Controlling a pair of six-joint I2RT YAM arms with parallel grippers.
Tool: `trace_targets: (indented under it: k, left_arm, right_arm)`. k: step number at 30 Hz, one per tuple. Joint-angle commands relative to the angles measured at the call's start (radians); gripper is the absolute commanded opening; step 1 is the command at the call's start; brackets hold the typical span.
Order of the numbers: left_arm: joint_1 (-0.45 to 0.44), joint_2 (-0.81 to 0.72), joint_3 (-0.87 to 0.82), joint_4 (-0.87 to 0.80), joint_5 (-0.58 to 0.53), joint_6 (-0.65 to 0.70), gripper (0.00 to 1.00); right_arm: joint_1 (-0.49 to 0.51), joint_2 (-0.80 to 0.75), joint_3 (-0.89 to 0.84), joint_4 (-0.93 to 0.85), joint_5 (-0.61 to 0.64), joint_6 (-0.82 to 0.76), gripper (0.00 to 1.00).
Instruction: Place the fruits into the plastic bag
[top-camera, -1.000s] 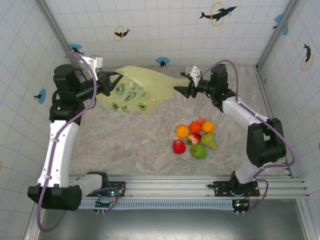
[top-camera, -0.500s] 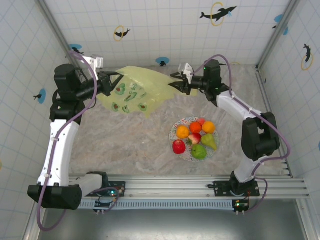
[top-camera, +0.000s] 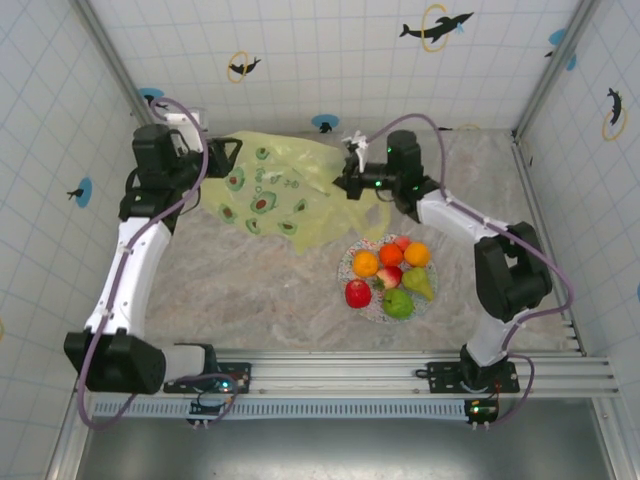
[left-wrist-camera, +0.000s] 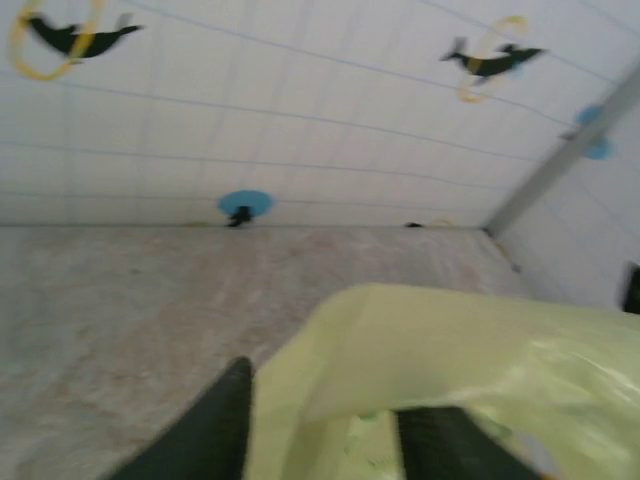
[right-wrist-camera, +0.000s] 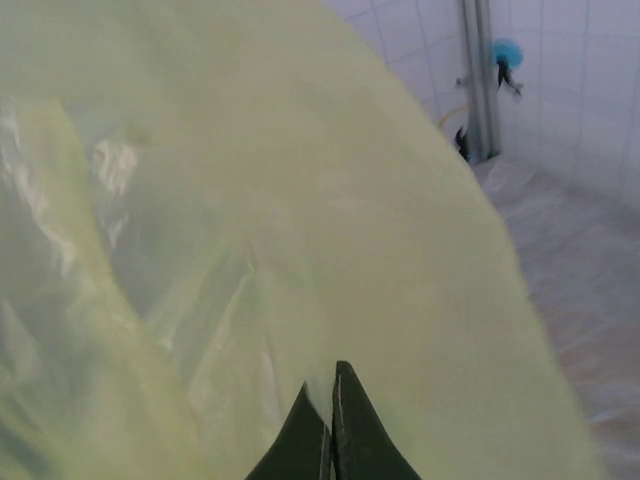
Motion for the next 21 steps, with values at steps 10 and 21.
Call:
trace_targets:
  k: [10,21]
  left_arm:
    - [-0.004,0.032,-0.072,0.040,-0.863,0.066,0.98]
    - [-0.020,-0.300,-0.550,0.057,-0.206,-0.194,0.94]
  right_arm:
    - [0.191,-0.004,-0.314,0.432,0.488,0.857,0.00]
    - [0.199,0.114,-0.342,0.469,0.535,0.903,0.00]
